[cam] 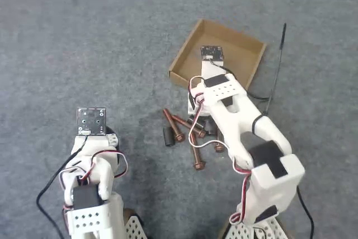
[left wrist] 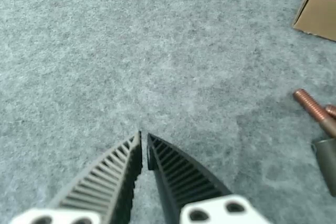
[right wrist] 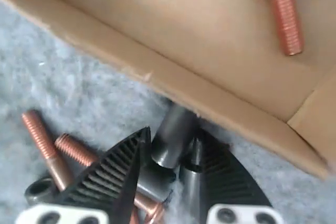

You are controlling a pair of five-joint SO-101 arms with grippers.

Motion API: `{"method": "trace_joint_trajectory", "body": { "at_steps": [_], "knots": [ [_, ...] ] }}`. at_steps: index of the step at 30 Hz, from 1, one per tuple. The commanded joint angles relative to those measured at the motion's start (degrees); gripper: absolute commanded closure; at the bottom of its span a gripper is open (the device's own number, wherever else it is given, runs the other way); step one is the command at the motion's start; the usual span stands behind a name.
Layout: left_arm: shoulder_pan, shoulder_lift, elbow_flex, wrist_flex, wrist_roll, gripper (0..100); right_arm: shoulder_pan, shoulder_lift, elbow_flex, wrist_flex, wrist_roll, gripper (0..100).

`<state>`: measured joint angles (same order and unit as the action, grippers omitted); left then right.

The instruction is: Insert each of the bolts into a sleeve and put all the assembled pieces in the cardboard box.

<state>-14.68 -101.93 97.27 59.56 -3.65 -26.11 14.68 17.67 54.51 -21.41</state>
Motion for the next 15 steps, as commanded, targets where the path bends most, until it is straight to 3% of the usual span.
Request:
{"method": "trace_joint_trajectory", "body": {
  "at_steps": [1, 8, 11, 15],
  "knots": [
    [0.0, 1.0, -0.5, -1.8, -0.6, 99, 2.1, 0.0, -3.4, -1.8, -0.7, 87.6],
    [0.0, 1.0, -0.5, -1.8, -0.6, 99, 4.4, 3.2, -3.6, -4.9, 0.0, 92.4],
    [0.0, 1.0, -0.5, -1.8, -0.6, 99, 4.0, 3.8, -4.0, -5.9, 5.5, 99.5],
    [0.0, 1.1, -0.5, -1.7, -0.6, 99, 4.3, 3.8, -4.0, -5.5, 7.6, 99.3]
  ]
}}
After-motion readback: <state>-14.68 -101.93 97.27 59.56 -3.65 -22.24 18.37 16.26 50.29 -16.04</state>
